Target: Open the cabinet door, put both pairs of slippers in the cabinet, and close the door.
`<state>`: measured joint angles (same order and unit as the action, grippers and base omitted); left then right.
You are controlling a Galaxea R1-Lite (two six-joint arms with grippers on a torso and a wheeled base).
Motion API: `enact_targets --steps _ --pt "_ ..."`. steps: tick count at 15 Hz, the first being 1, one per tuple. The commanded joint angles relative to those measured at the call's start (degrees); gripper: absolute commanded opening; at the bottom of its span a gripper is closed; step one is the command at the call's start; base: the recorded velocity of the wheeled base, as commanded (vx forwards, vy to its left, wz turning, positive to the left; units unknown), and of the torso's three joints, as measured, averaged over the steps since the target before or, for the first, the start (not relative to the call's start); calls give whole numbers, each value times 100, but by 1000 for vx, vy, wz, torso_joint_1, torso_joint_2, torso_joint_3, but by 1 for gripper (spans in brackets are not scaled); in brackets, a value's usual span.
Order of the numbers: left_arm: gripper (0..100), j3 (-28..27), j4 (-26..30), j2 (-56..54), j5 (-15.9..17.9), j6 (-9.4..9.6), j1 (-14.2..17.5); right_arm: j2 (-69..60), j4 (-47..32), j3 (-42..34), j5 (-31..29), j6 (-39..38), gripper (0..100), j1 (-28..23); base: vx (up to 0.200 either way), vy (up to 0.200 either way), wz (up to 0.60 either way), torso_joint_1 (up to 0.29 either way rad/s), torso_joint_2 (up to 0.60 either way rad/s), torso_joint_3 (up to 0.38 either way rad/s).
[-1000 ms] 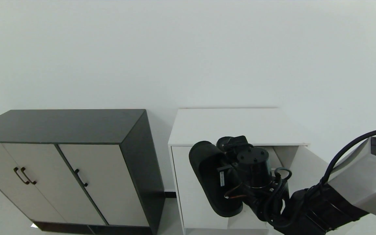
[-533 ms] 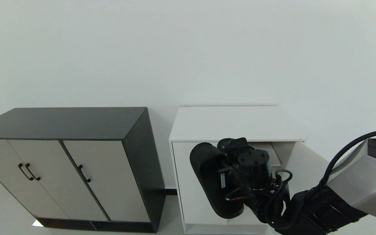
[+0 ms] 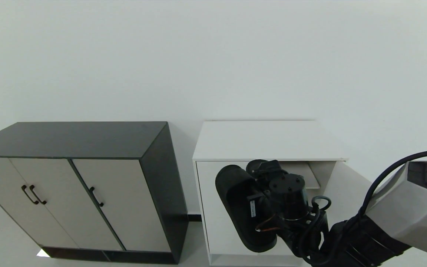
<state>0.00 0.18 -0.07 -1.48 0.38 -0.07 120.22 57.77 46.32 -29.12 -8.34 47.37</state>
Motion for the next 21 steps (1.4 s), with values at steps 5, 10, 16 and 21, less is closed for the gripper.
enact_targets --steps 5,10,16,21 --pt "0 0 -1 7 7 -3 -1 71 6 26 3 -1 0 0 0 -200 0 3 3 2" --pt "0 0 -1 7 7 -3 -1 63 6 17 12 -1 0 0 0 -200 0 4 4 -1" --pt "0 0 -1 7 7 -11 7 63 6 -53 12 8 0 0 0 -133 0 2 1 -1" --pt "0 0 -1 7 7 -11 -1 71 15 -71 3 8 0 -44 0 0 0 0 0 0"
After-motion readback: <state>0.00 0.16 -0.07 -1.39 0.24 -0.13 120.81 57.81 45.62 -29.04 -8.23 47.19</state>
